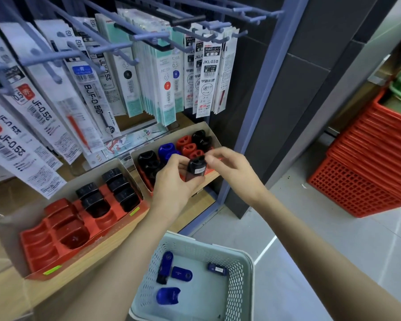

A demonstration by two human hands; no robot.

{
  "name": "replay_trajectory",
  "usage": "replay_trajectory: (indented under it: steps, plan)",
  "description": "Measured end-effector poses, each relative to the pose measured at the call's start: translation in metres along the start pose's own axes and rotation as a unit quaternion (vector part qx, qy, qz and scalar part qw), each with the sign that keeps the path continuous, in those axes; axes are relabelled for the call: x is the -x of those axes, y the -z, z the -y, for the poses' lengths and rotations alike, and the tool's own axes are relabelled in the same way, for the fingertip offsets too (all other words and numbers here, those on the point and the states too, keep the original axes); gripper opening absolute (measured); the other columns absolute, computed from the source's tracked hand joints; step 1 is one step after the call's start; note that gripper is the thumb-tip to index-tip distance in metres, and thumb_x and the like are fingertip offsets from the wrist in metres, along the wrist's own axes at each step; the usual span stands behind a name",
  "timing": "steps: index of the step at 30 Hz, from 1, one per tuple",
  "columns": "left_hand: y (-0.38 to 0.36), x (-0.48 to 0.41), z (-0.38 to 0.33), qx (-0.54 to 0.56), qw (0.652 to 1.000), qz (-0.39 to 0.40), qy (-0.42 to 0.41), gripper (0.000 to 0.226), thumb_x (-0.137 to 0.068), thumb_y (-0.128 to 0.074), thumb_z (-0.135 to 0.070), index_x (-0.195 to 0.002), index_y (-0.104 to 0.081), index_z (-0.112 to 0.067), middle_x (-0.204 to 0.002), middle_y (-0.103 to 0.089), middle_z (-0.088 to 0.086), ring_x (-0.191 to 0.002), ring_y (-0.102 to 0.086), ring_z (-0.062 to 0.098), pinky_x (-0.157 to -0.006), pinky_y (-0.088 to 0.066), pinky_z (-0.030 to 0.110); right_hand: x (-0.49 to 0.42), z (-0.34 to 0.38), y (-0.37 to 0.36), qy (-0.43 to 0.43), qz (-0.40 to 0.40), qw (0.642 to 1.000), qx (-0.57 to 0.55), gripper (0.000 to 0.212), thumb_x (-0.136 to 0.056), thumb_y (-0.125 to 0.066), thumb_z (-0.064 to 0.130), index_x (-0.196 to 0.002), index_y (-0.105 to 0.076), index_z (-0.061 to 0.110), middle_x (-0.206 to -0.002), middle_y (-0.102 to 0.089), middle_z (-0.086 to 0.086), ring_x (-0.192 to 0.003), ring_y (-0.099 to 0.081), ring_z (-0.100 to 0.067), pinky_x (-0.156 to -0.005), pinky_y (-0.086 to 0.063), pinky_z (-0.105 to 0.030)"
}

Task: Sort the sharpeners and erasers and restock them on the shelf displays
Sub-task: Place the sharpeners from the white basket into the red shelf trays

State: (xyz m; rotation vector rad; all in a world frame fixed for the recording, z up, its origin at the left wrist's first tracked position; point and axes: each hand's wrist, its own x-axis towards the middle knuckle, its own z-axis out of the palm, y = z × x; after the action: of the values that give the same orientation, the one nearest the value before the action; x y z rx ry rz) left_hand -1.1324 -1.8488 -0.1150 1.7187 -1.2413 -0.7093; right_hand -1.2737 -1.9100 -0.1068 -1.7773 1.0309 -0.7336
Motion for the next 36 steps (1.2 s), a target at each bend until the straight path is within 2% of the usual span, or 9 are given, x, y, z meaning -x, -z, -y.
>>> replay_trajectory:
  steps: [4, 7, 11, 16, 21, 24, 27, 32, 36]
  plan:
    - [-0.008, 0.002, 0.001, -0.029, 0.999, 0.027, -0.029, 0.028, -0.081, -0.071, -0.025, -0.100, -0.051, -0.024, -0.095, -0.058, -0.009, -0.083, -0.053, -0.001, -0.063, -0.040, 0.009, 0.011, 0.002, -0.011, 0.002, 0.001, 1.000, 0.010, 0.023, -0.084, -0.068, 0.033, -0.103, -0.062, 0.023, -0.099, -0.062, 0.013, -0.094, -0.061, -0.006, -0.084, -0.053, -0.028]
    - [-0.010, 0.001, 0.008, -0.102, 0.992, 0.017, -0.068, 0.041, -0.081, -0.071, -0.029, -0.116, -0.051, -0.023, -0.118, -0.054, -0.003, -0.109, -0.050, 0.012, -0.091, -0.042, 0.026, 0.007, -0.004, -0.007, 0.002, -0.048, 0.999, 0.010, 0.027, -0.084, -0.069, 0.029, -0.106, -0.063, 0.017, -0.100, -0.064, 0.009, -0.090, -0.062, -0.005, -0.081, -0.054, -0.025]
    - [-0.008, 0.000, 0.024, -0.278, 0.955, 0.006, -0.104, 0.071, -0.085, -0.066, -0.033, -0.145, -0.031, -0.019, -0.152, -0.026, 0.000, -0.141, -0.019, 0.017, -0.116, -0.013, 0.035, -0.008, -0.014, 0.011, -0.032, -0.147, 0.988, 0.019, 0.039, -0.088, -0.065, 0.027, -0.121, -0.050, 0.016, -0.099, -0.053, 0.017, -0.088, -0.053, 0.008, -0.070, -0.045, -0.003]
    - [-0.019, 0.009, 0.042, -0.407, 0.902, 0.025, -0.142, 0.056, -0.092, -0.055, -0.034, -0.143, -0.035, -0.025, -0.153, -0.029, -0.002, -0.142, -0.021, 0.014, -0.109, 0.017, 0.035, -0.032, -0.024, 0.013, -0.026, -0.149, 0.987, 0.063, 0.039, -0.088, -0.065, 0.026, -0.122, -0.047, 0.015, -0.107, -0.055, 0.009, -0.095, -0.055, -0.003, -0.083, -0.047, -0.015]
    - [-0.025, 0.013, 0.060, -0.435, 0.884, -0.021, -0.171, 0.069, -0.067, -0.082, -0.020, -0.130, -0.055, -0.015, -0.118, -0.065, 0.001, -0.109, -0.061, 0.017, -0.114, -0.013, 0.046, -0.045, -0.020, 0.007, 0.012, -0.201, 0.979, 0.014, 0.039, -0.090, -0.062, 0.025, -0.125, -0.045, 0.017, -0.113, -0.050, 0.012, -0.096, -0.050, 0.004, -0.083, -0.041, -0.006]
    - [-0.021, 0.012, 0.065, -0.433, 0.885, -0.076, -0.156, 0.063, -0.063, -0.085, -0.015, -0.121, -0.061, -0.015, -0.094, -0.071, -0.004, -0.089, -0.067, 0.015, -0.111, -0.017, 0.050, -0.046, -0.029, 0.003, 0.026, -0.149, 0.984, 0.089, 0.032, -0.091, -0.061, 0.024, -0.118, -0.045, 0.017, -0.110, -0.051, 0.012, -0.095, -0.051, -0.001, -0.074, -0.040, -0.004]
    - [-0.018, 0.012, 0.068, -0.432, 0.885, -0.090, -0.152, 0.054, -0.061, -0.084, -0.007, -0.111, -0.066, -0.018, -0.089, -0.071, -0.006, -0.087, -0.067, 0.015, -0.110, -0.017, 0.052, -0.045, -0.043, -0.001, 0.017, -0.097, 0.983, 0.155, 0.031, -0.091, -0.061, 0.026, -0.117, -0.046, 0.019, -0.113, -0.055, 0.008, -0.094, -0.048, -0.003, -0.078, -0.041, -0.012]
    - [-0.019, 0.008, 0.070, -0.397, 0.898, -0.104, -0.158, 0.048, -0.065, -0.080, -0.002, -0.109, -0.068, -0.016, -0.085, -0.071, -0.005, -0.085, -0.067, 0.015, -0.112, -0.021, 0.052, -0.052, -0.055, -0.003, 0.018, -0.133, 0.952, 0.277, 0.037, -0.089, -0.063, 0.027, -0.123, -0.052, 0.019, -0.126, -0.052, -0.002, -0.120, -0.039, -0.019, -0.100, -0.037, -0.033]
    - [-0.019, 0.010, 0.069, -0.367, 0.909, -0.106, -0.165, 0.038, -0.075, -0.074, -0.004, -0.111, -0.067, -0.014, -0.095, -0.071, -0.001, -0.090, -0.067, 0.018, -0.111, -0.024, 0.057, -0.051, -0.051, -0.002, -0.001, -0.121, 0.957, 0.263, 0.044, -0.094, -0.054, 0.033, -0.136, -0.046, 0.021, -0.134, -0.046, -0.004, -0.126, -0.033, -0.024, -0.106, -0.030, -0.035]
